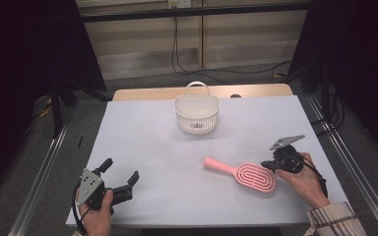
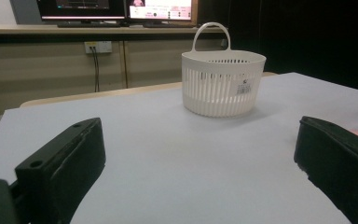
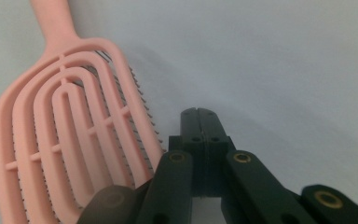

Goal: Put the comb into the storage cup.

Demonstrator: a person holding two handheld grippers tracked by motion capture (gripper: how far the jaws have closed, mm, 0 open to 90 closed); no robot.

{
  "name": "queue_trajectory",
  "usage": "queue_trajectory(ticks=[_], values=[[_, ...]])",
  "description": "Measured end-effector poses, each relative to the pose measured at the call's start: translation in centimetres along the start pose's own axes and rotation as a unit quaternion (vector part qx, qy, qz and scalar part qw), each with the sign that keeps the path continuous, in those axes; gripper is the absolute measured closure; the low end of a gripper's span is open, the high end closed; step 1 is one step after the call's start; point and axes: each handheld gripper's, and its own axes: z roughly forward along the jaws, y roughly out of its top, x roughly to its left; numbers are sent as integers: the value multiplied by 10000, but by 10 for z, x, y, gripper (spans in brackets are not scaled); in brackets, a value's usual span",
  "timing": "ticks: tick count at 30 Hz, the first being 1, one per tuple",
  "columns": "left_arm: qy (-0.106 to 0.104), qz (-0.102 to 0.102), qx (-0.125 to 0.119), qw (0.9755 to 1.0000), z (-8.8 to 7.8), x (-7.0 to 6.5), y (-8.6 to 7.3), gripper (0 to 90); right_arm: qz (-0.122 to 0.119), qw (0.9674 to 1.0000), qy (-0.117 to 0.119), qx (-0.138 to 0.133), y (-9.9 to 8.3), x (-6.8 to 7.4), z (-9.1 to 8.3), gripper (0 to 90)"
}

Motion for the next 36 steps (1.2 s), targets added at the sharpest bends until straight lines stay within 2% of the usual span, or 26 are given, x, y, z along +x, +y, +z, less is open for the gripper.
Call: queue_trajectory(ticks=[6, 8, 10, 13, 14, 15, 17, 20, 22, 23, 26, 28, 31, 32, 34, 35, 36], values=[[-4, 4, -4, 10000, 0, 0, 0, 20, 60, 9997, -110, -232, -1, -5, -2, 900], [4, -18, 3, 10000, 1, -1, 0, 20, 68, 9990, -174, -398, -1, -7, -5, 900], [12, 6, -6, 10000, 0, -1, 0, 20, 90, 9988, -193, -433, -1, -8, -5, 900], [1, -21, -6, 10000, 0, 0, 0, 20, 169, 9977, -153, -631, -2, -10, -8, 900], [-1, -78, -2, 10000, 1, -1, -1, 20, 201, 9971, -122, -728, -2, -10, -9, 896], [-7, -75, 2, 10000, 1, -1, -1, 20, 167, 9950, -117, -973, -2, -11, -13, 870], [10, -28, -7, 10000, 0, -1, 0, 20, 178, 9946, -119, -1019, -2, -11, -14, 866], [3, -33, -10, 10000, 0, 0, 0, 20, 245, 9911, -48, -1307, -3, -12, -20, 826], [2, -27, 5, 10000, 0, 0, 0, 20, 268, 9881, -58, -1511, -4, -12, -24, 764], [3, -25, 1, 10000, 0, 0, 0, 20, 268, 9881, -58, -1511, -4, -12, -24, 764], [14, -75, -19, 10000, 0, 0, 0, 20, 282, 9844, -23, -1734, -5, -13, -29, 661], [17, -75, -11, 10000, 0, 0, 0, 20, 331, 9836, -4, -1773, -4, -13, -32, 513], [18, -48, -24, 10000, -1, 0, 0, 20, 389, 9823, 30, -1832, -4, -14, -35, 399], [23, -27, -11, 10000, -1, 1, 1, 20, 391, 9812, 63, -1890, -4, -14, -37, 337], [52, -81, -41, 9999, 0, 1, 0, 20, 459, 9807, -20, -1900, -4, -14, -40, 193], [51, -88, -26, 9999, 0, 1, 0, 20, 416, 9810, 60, -1894, -5, -14, -41, 144], [42, -69, 12, 10000, 1, 1, -1, 20, 408, 9807, 100, -1910, -6, -13, -44, 54]])
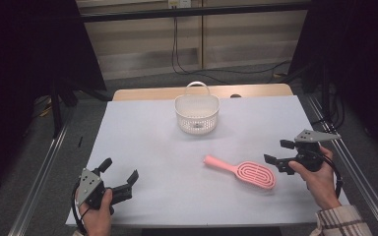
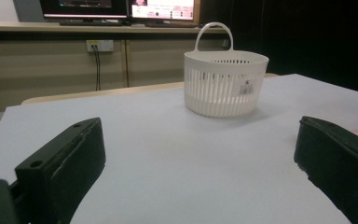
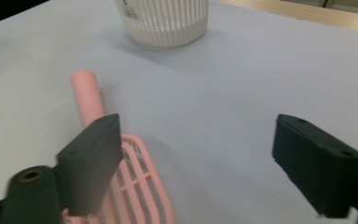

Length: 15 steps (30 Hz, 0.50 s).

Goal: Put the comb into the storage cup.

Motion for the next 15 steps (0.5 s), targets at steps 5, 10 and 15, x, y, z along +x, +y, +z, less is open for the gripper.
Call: queue_trajectory(ticks=[5, 10, 15], values=[[-46, -2, 5, 10000, 1, -1, 0, 21, 38, 9999, 144, 62, 2, 3, -4, 60], [-35, 21, 31, 10000, 0, -1, 0, 20, -229, 9996, 158, 57, 9, 16, -4, 71], [-48, 9, 23, 10000, 1, -2, 0, 20, -102, 9996, 260, 89, 8, 22, 4, 100]])
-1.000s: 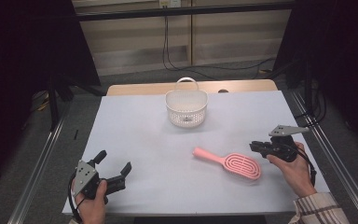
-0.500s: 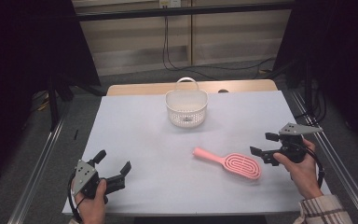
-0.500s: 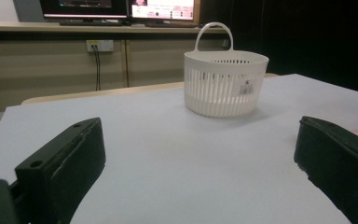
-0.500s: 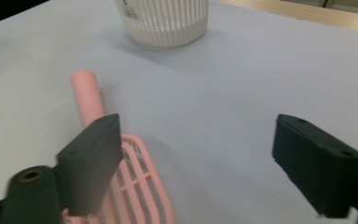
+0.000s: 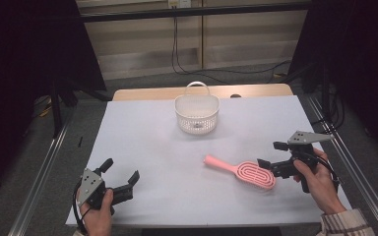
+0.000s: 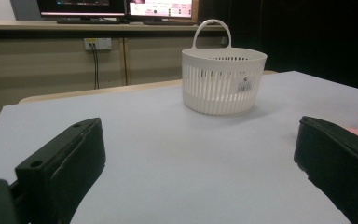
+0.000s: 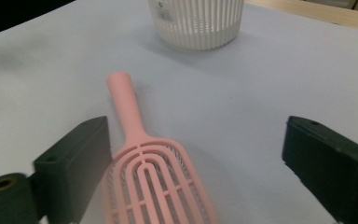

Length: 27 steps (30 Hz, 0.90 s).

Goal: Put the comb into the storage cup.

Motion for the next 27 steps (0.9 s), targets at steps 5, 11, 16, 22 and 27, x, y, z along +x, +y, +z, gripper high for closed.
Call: queue_trajectory(ticks=[5, 11, 16, 22, 27], values=[[4, 0, -6, 10000, 0, 0, 0, 20, -91, 9998, 6, 163, -2, 3, 5, 71], [-7, 16, 5, 10000, 0, 0, 0, 20, -200, 9989, 24, 433, 1, 11, 11, 79], [-18, -6, -13, 10000, 0, 0, 0, 21, -417, 9979, 215, 455, 8, 15, 14, 43], [8, 16, -4, 10000, 0, 1, 0, 20, -500, 9949, 617, 625, 13, 16, 22, 36], [-10, 29, -4, 10000, 0, 1, 1, 20, -587, 9921, 747, 822, 19, 18, 29, 45]])
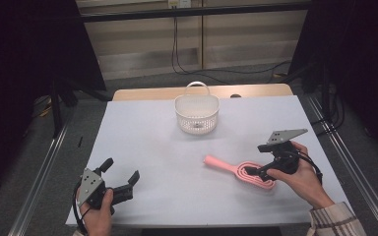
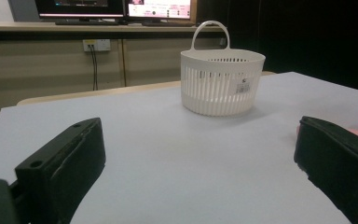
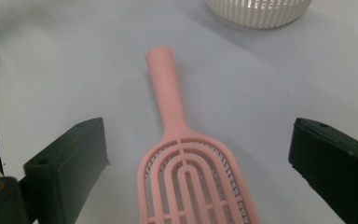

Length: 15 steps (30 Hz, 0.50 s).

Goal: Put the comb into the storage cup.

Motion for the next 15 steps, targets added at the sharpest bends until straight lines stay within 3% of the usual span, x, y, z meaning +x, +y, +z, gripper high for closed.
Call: queue_trajectory(ticks=[11, 15], values=[[-7, -3, -1, 10000, 0, 0, 0, 20, -67, 9993, 39, 355, 1, 1, 11, 54], [-15, -28, -2, 10000, 1, -1, 0, 20, -290, 9976, 112, 613, 5, 3, 13, 48]])
